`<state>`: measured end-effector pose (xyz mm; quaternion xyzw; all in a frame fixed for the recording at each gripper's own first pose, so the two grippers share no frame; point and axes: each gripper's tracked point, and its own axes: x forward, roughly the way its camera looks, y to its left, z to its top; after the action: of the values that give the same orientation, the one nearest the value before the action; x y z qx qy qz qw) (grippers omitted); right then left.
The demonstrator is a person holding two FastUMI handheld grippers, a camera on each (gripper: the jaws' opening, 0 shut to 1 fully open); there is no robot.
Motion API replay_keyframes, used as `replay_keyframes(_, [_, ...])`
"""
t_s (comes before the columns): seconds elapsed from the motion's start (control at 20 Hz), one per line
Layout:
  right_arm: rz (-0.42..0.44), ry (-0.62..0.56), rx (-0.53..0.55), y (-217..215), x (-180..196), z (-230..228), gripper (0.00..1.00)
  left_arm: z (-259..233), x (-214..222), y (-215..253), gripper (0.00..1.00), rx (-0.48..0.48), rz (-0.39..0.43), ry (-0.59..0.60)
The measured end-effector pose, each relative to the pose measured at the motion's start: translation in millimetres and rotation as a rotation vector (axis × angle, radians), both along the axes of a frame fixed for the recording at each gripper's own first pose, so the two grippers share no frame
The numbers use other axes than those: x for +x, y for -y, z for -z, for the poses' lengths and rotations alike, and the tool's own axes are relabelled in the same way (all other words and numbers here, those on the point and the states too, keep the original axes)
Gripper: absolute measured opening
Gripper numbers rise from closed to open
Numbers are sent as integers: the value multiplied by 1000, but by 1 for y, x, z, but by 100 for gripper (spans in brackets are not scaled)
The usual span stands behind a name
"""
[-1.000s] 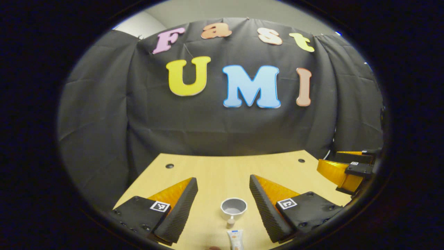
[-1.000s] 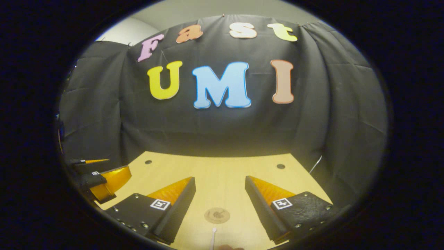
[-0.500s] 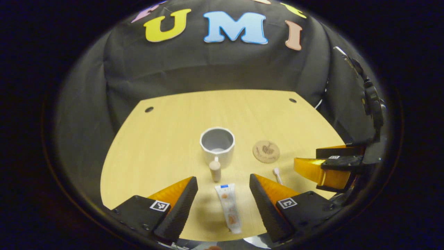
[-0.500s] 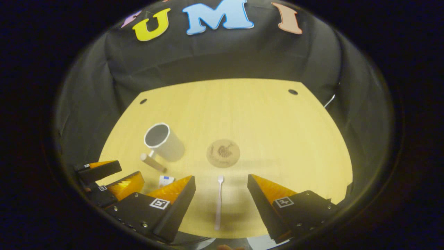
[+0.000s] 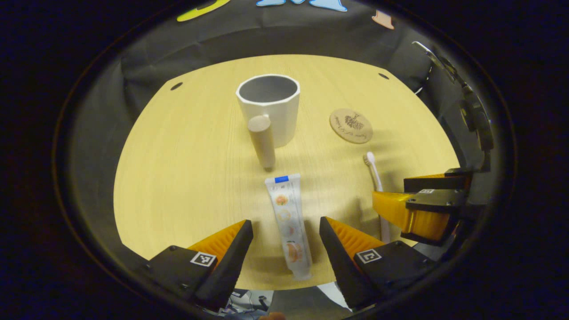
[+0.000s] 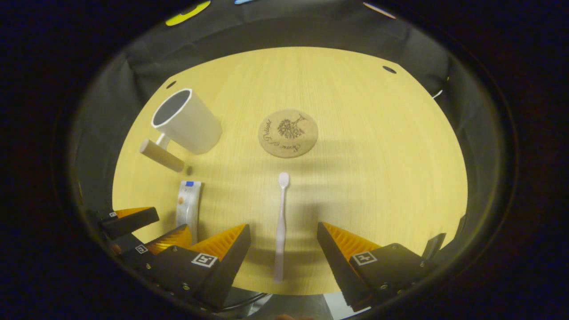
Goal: Put the toothbrush and toothpaste on the desktop into the cup, then pick up the cup and place it on the coaster on the desktop.
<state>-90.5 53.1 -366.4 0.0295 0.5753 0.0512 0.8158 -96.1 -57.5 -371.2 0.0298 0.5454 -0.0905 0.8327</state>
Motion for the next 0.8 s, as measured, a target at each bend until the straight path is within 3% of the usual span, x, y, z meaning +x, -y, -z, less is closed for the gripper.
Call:
replay_keyframes(0.5, [-17, -79, -66, 8, -10, 26, 92, 33, -11, 1, 96, 57, -32, -120])
replay_keyframes(0.55, [-20, -88, -74, 8, -10, 26, 92, 33, -12, 5, 100, 47, -40, -132])
replay_keyframes(0.65, [-19, -91, -83, 6, -10, 26, 93, 34, -11, 7, 95, 39, -52, -139])
replay_keyframes(0.8, [-21, -124, -86, 4, -15, 28, 93, 34, -10, 8, 96, 20, -87, -154])
